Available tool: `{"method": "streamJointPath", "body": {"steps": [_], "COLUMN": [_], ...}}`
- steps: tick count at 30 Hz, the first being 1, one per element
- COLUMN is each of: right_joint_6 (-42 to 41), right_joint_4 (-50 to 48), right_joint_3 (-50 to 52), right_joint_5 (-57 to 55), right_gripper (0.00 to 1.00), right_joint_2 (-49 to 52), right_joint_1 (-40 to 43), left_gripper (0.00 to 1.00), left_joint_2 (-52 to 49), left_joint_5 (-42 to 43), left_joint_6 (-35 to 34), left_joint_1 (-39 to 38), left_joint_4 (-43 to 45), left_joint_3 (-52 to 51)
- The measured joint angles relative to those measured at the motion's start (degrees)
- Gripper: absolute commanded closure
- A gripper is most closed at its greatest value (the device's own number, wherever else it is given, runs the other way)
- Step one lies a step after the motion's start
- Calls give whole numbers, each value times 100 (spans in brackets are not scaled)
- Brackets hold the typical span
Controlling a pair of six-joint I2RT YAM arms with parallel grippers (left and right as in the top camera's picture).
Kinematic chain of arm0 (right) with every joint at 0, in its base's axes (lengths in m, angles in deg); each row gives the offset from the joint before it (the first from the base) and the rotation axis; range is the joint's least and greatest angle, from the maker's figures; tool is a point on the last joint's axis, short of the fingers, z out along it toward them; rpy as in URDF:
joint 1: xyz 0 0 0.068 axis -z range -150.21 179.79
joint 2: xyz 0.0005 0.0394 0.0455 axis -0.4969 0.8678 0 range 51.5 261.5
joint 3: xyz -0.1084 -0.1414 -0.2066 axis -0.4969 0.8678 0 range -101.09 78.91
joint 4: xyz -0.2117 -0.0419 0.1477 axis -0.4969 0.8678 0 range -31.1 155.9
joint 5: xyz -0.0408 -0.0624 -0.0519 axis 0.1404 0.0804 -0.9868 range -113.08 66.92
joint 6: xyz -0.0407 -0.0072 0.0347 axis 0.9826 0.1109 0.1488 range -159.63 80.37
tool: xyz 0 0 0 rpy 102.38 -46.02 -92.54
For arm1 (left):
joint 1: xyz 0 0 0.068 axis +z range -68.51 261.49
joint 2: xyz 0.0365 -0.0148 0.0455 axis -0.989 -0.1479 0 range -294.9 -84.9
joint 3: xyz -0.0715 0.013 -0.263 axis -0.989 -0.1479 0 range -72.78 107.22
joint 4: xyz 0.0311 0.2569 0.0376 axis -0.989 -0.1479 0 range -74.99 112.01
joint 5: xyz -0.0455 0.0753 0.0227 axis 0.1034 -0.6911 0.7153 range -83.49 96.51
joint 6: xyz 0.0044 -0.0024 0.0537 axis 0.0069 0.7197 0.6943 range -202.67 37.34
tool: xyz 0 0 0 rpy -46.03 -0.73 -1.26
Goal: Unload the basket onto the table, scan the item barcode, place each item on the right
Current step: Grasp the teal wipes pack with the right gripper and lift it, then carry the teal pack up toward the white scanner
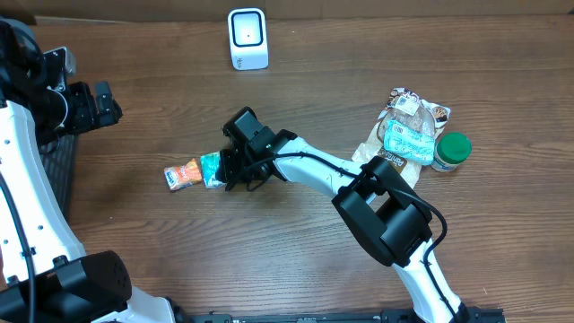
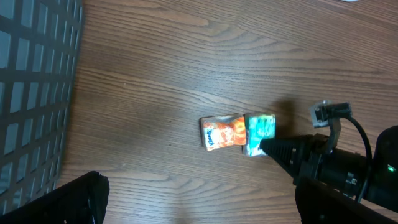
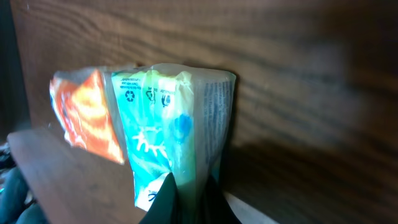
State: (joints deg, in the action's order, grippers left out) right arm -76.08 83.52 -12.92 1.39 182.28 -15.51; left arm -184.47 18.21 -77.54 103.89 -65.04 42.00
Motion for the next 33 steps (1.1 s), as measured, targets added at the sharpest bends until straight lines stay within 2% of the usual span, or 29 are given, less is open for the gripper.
{"method": "streamJointPath", "body": {"steps": [7, 13, 22, 27, 33], "right_joint_6": [76, 501, 942, 640, -66], "right_joint_4": [144, 446, 437, 345, 354], "right_joint_3": [83, 236, 293, 293, 291], "right_joint_5": [734, 1517, 3523, 4511, 5252], "right_gripper": [96, 96, 96, 96, 96], "right_joint_2": [0, -142, -1569, -1991, -2004], "right_joint_1": [164, 695, 1965, 2612, 3296], "left_gripper": [0, 0, 1, 0, 1], "left_joint_2": [0, 0, 0, 0, 0], "left_joint_5": [0, 2, 0, 2, 0], "left_joint_6": [0, 0, 2, 0, 0], "left_joint_1": [0, 0, 0, 0, 0], "left_joint_4": [0, 0, 0, 0, 0], "left_joint_3": [0, 0, 0, 0, 0]}}
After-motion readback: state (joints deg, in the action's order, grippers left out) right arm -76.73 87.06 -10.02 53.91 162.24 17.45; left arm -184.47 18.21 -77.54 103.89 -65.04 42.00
